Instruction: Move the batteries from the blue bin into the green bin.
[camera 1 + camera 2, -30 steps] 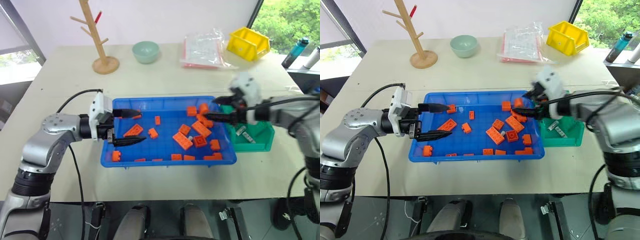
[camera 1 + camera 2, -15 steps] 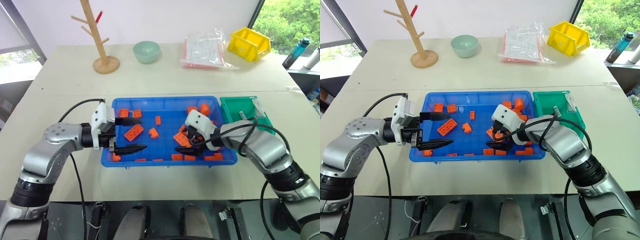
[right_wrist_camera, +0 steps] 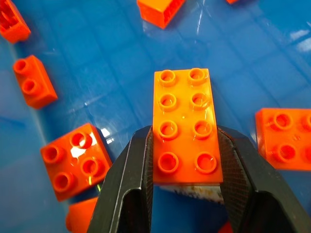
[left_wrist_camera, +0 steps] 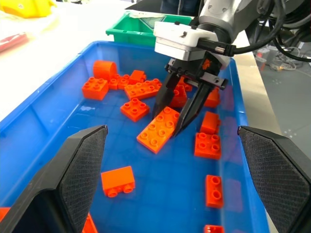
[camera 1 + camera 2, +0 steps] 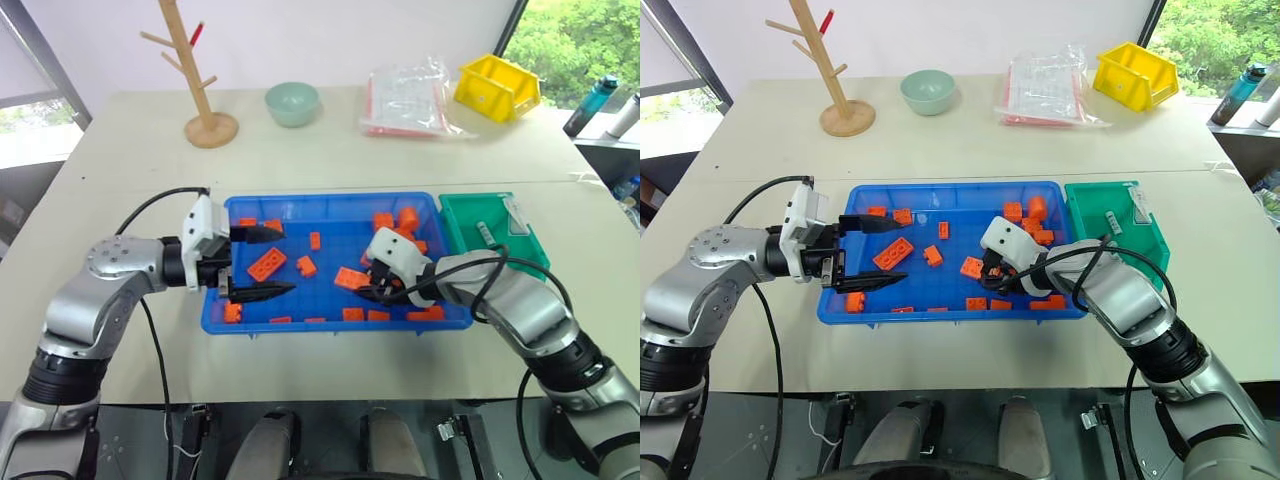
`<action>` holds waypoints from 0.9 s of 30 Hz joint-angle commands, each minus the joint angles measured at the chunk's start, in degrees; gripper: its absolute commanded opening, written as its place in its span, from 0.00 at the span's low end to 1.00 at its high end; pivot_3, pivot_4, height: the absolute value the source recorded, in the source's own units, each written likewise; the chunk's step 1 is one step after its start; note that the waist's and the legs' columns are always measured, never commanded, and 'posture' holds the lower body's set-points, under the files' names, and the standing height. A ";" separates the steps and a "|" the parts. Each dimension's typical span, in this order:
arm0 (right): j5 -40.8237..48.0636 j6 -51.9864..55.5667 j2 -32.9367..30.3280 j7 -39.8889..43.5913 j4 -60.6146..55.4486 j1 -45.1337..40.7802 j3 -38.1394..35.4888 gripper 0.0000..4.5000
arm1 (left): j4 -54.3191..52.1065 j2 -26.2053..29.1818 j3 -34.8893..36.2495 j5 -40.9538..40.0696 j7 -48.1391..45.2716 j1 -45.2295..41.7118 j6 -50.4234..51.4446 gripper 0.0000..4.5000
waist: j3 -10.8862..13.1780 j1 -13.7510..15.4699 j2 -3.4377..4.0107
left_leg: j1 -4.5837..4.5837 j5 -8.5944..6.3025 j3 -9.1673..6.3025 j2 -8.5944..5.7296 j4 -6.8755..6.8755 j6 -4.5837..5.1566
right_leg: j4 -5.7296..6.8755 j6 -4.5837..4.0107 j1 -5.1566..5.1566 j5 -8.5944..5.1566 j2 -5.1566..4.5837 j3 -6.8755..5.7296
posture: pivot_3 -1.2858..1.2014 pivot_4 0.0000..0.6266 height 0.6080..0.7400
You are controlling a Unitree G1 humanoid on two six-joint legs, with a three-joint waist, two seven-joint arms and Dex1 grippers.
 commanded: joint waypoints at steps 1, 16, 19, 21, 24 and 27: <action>0.10 -1.70 3.13 -0.04 0.82 -4.91 -1.73 0.27 | 0.28 -0.07 -0.22 0.50 -0.73 -1.43 -1.15 1.00 | 0.00 -0.07 0.00 | 0.00 0.00 0.00 0.00 0.00 0.00 | 0.00 0.00 0.00 0.00 0.00 0.00 | 0.52 0.24 0.90; -6.52 -8.09 11.97 3.37 17.35 -15.40 2.15 0.79 | 0.73 0.10 0.05 0.80 -0.74 -2.36 -1.55 1.00 | 0.00 -0.04 0.00 | 0.00 0.01 -0.18 -0.13 0.02 -0.01 | 0.07 -0.01 0.00 0.00 -0.02 -0.01 | 0.52 0.24 0.90; -5.17 -2.98 6.52 4.21 8.94 -11.52 0.46 0.79 | 0.46 0.33 0.24 0.79 -0.76 -1.88 -1.64 1.00 | -0.01 -0.09 -0.01 | -0.01 0.01 -0.19 -0.12 0.00 -0.01 | 0.07 -0.01 -0.02 0.00 -0.02 -0.01 | 0.52 0.24 0.90; -4.26 0.44 3.60 3.95 3.79 -8.52 -1.02 0.79 | 0.27 0.43 0.24 0.75 -0.74 -1.73 -1.59 1.00 | -0.01 -0.07 -0.01 | -0.01 0.01 -0.19 -0.11 -0.01 -0.01 | 0.06 -0.01 0.00 0.00 -0.01 -0.01 | 0.52 0.24 0.90; -3.07 4.76 1.20 2.72 -2.03 -4.22 -3.65 0.79 | 0.22 0.53 0.08 0.71 -0.90 -1.68 -1.60 1.00 | -0.01 -0.16 -0.01 | -0.01 0.01 -0.15 -0.08 -0.01 -0.01 | 0.06 -0.01 -0.02 0.00 -0.01 0.00 | 0.52 0.24 0.90; -2.42 7.61 0.40 1.04 -5.13 -0.59 -5.37 0.79 | 0.65 0.52 -0.26 0.83 -1.32 -2.02 -1.73 1.00 | -0.01 -0.08 -0.01 | -0.01 0.01 -0.11 -0.04 -0.02 -0.01 | 0.06 -0.01 -0.03 0.00 0.00 0.00 | 0.52 0.24 0.90</action>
